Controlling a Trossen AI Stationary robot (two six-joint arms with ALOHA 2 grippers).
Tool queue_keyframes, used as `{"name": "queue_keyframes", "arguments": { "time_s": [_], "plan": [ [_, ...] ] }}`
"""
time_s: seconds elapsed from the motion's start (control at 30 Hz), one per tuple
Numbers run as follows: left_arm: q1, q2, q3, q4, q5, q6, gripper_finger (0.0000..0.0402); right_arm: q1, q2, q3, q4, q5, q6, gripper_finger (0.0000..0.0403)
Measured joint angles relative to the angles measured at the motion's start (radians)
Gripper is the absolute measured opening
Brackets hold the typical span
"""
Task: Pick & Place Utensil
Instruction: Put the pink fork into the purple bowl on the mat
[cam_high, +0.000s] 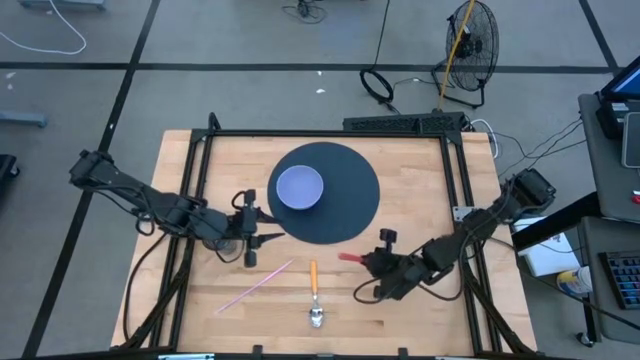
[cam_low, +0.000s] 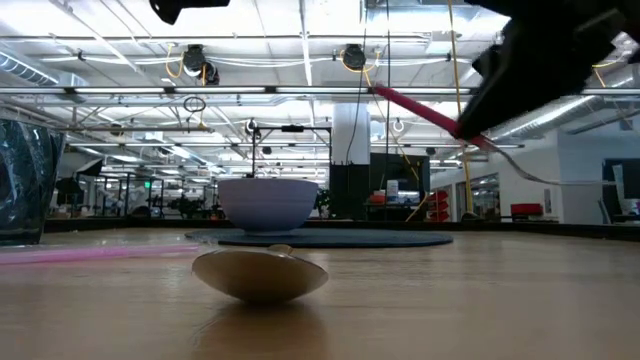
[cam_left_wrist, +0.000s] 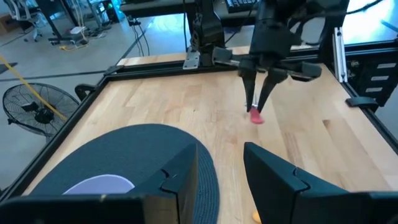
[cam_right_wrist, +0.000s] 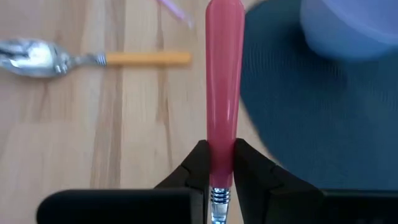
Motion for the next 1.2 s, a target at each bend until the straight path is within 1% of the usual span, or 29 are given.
{"name": "queue_keyframes", "arguments": {
  "time_s": [0.37, 0.57, 0.67, 0.73, 0.87, 0.97, 1.17, 1.2],
  "plan": [
    [0.0, 0.02, 0.0, 0.034, 0.014, 0.009, 0.0134, -0.083, -0.001, 0.001, 0.342, -0.004, -0.377, 0.0042],
    [0.0, 0.021, 0.0, 0.051, 0.019, 0.021, 0.0134, -0.126, -0.001, 0.001, 0.487, -0.007, -0.523, 0.004],
    [0.003, 0.046, 0.0, 0.083, 0.021, 0.04, 0.0134, -0.143, -0.001, 0.001, 0.567, -0.009, -0.588, 0.004],
    [0.004, 0.064, 0.0, 0.107, 0.043, 0.062, 0.0134, -0.155, -0.002, 0.001, 0.621, -0.022, -0.632, 0.004],
    [0.013, 0.12, 0.0, 0.199, 0.092, 0.129, 0.0134, -0.181, -0.002, 0.002, 0.717, -0.093, -0.688, 0.004],
    [0.027, 0.157, 0.0, 0.266, 0.119, 0.169, 0.0134, -0.197, -0.002, 0.003, 0.743, -0.136, -0.699, 0.004],
    [0.059, 0.192, 0.0, 0.328, 0.142, 0.202, 0.0135, -0.206, -0.002, 0.003, 0.758, -0.165, -0.702, 0.004],
    [0.065, 0.192, 0.0, 0.335, 0.16, 0.202, 0.0139, -0.206, -0.002, 0.003, 0.76, -0.166, -0.703, 0.004]
  ]
}}
